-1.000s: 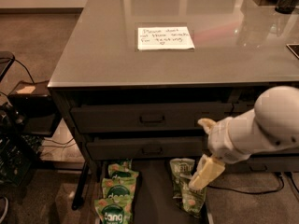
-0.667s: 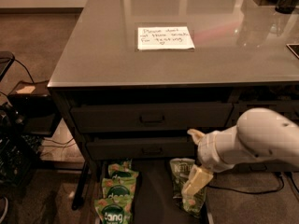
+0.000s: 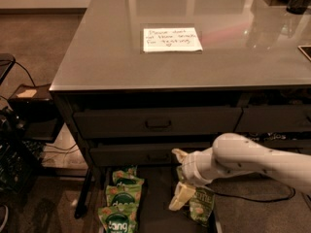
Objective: Pick green rice chip bag from bottom drawer and place on counter
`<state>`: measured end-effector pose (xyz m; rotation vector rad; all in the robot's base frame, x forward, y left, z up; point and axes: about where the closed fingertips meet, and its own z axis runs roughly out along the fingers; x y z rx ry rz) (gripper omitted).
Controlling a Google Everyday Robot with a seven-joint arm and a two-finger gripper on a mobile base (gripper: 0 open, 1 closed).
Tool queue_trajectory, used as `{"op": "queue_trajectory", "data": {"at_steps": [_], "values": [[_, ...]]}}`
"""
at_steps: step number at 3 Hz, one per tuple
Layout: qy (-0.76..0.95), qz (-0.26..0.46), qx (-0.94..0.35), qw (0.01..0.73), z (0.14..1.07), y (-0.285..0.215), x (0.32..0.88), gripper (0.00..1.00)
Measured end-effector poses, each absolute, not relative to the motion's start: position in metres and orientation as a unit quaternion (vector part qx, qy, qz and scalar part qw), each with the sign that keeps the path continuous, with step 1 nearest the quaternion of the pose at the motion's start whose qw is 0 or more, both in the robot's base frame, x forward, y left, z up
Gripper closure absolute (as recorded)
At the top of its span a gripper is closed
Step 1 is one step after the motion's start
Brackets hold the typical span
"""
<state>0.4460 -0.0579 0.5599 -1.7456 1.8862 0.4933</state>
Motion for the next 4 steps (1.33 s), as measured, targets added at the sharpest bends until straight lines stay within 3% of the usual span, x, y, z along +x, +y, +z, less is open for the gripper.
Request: {"op": "queue_trajectory", "data": {"at_steps": [3,4], "values": [[0.672,0.253,-0.65,0.249,0.469,-0.005,0.436,0.0],[0.644,0.285,-0.661,0.26,0.43,0.042,0.437,0.0]]}}
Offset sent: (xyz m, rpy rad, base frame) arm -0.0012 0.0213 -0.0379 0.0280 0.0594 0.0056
